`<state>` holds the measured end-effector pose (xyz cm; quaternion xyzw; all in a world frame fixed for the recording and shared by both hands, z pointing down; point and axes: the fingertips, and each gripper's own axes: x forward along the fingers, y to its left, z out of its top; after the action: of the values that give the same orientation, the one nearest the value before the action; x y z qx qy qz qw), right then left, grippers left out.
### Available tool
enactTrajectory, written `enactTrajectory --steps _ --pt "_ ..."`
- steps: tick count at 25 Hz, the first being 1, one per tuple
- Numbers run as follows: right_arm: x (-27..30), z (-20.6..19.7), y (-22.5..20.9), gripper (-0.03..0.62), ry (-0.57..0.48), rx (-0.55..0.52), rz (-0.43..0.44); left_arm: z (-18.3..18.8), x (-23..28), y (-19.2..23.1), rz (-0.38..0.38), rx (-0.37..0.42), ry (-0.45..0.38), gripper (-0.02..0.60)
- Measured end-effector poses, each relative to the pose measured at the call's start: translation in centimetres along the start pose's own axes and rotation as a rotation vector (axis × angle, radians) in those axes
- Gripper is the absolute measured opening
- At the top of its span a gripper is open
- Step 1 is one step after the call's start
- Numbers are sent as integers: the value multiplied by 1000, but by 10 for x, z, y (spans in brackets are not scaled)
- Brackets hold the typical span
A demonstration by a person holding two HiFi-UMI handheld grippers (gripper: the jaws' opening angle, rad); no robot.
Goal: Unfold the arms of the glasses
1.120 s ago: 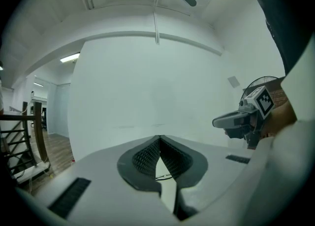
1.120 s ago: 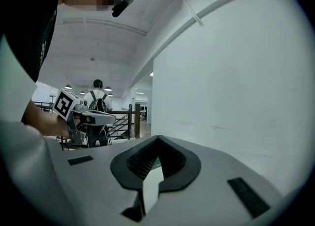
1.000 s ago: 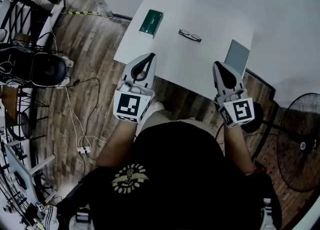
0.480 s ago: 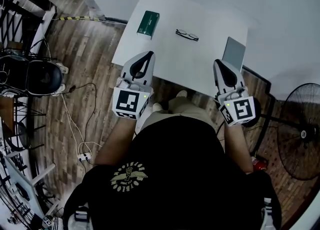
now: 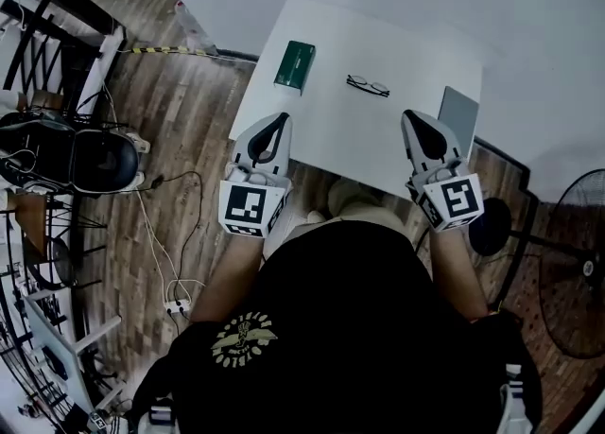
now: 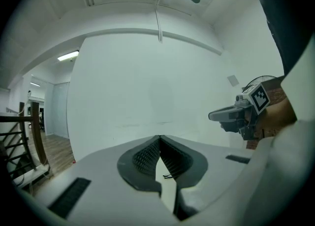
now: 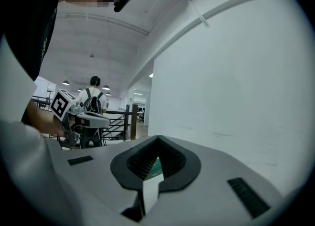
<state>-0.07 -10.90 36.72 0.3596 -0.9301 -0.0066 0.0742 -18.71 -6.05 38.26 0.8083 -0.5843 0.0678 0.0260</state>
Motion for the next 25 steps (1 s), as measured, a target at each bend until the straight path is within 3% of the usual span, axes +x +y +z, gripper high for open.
enactTrajectory --steps 10,25 --pt "68 -7 -27 0 19 -10 58 -12 43 32 35 -23 37 8" --pt "126 -88 -65 0 212 -18 112 -78 119 31 -12 -65 137 8"
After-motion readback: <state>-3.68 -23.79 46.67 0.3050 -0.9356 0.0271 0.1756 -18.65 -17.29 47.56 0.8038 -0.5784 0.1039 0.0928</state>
